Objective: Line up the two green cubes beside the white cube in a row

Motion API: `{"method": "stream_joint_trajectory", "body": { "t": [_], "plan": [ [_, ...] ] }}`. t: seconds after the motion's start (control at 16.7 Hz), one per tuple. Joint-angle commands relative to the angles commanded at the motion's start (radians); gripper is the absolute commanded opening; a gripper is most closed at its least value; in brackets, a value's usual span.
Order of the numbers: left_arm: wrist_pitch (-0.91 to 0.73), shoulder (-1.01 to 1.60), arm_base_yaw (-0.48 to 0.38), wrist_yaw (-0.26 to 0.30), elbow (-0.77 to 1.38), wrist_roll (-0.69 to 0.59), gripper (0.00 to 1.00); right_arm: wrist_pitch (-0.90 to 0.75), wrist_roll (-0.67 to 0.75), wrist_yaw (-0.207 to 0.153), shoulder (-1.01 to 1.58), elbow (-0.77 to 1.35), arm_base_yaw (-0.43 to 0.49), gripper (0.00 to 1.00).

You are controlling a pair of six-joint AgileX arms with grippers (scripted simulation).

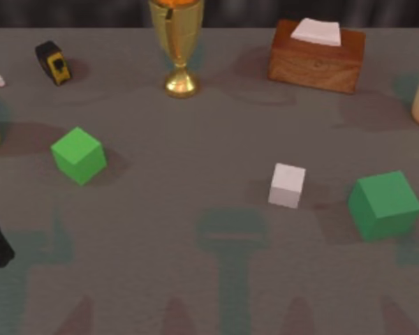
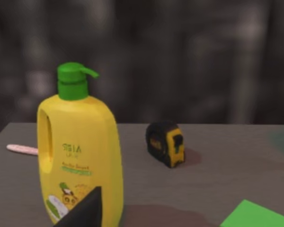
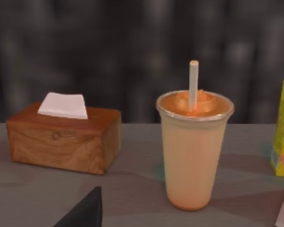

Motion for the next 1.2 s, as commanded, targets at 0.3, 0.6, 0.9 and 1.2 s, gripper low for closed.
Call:
{"method": "stream_joint_trajectory", "body": {
  "t": [0.3,0.6,0.9,1.2],
  "plan": [
    [0.000,0.000,0.000,0.000,0.000,0.000,1.00,-0.044,-0.027,0.002,0.061,0.060,0.017,1.00],
    [0.000,0.000,0.000,0.000,0.000,0.000,1.00,-0.234,-0.148,0.002,0.374,0.359,0.099,1.00],
    [0.000,0.000,0.000,0.000,0.000,0.000,1.00,-0.519,-0.322,0.001,0.918,0.802,0.219,1.00],
    [0.000,0.000,0.000,0.000,0.000,0.000,1.00,-0.826,-0.502,0.002,1.494,1.247,0.343,1.00]
  ]
}}
